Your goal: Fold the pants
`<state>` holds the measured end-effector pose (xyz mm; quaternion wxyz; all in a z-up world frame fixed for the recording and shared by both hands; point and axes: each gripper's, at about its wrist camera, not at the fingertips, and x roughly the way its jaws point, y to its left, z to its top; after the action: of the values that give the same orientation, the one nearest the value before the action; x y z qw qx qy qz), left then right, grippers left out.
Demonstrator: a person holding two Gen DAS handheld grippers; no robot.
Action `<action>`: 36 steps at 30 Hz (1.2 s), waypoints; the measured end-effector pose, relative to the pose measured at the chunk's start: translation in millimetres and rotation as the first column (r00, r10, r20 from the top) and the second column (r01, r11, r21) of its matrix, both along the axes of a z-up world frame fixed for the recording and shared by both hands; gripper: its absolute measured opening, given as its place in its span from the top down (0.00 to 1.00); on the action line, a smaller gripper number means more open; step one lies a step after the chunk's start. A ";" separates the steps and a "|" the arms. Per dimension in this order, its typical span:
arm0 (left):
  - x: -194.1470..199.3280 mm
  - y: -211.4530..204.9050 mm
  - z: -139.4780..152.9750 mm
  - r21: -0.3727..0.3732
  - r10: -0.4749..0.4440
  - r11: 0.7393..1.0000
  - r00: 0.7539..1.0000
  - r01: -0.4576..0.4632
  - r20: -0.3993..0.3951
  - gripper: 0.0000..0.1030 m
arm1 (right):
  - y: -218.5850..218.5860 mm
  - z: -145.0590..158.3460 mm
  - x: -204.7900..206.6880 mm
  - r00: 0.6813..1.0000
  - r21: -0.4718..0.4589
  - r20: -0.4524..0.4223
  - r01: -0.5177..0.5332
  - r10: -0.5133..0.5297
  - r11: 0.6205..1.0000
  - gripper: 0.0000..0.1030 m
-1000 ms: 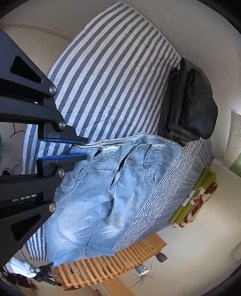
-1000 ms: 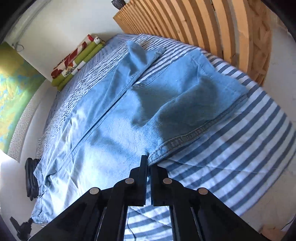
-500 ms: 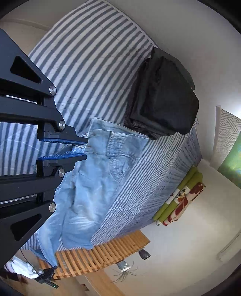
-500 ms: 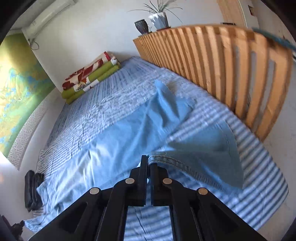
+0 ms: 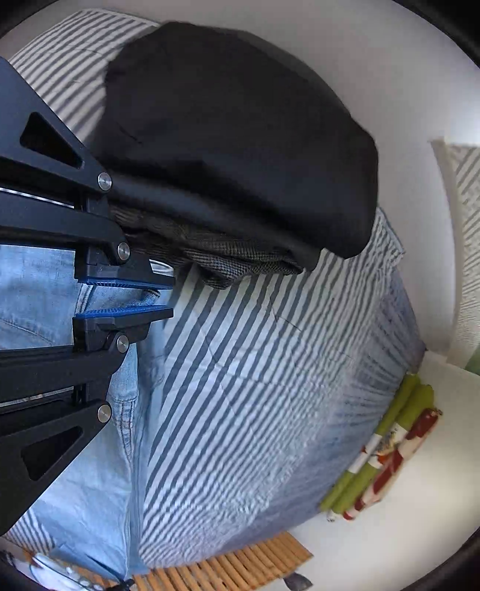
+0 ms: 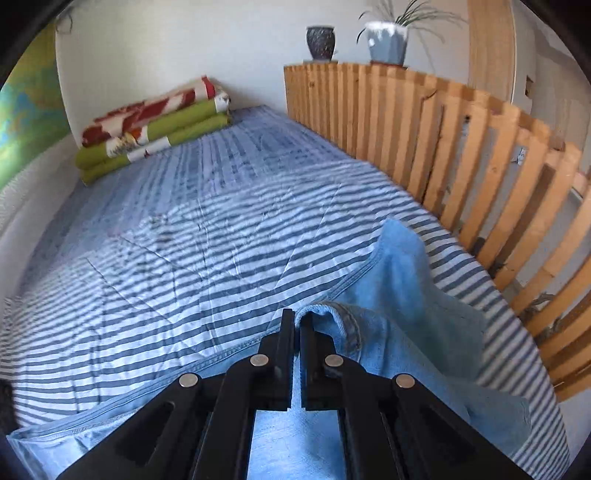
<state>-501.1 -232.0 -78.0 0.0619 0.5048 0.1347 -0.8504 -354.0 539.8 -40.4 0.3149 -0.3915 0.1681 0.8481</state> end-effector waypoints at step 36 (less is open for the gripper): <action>81.7 171.9 -40.3 -0.125 -0.423 0.892 0.899 0.435 0.112 0.56 | 43.3 -11.3 166.6 0.978 -0.075 0.104 -0.171 0.179 0.982 0.60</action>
<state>-419.4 -60.1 -118.4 -0.0849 0.5505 -0.0455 -0.8292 -187.4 583.1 -51.8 0.2347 -0.4610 0.1432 0.8437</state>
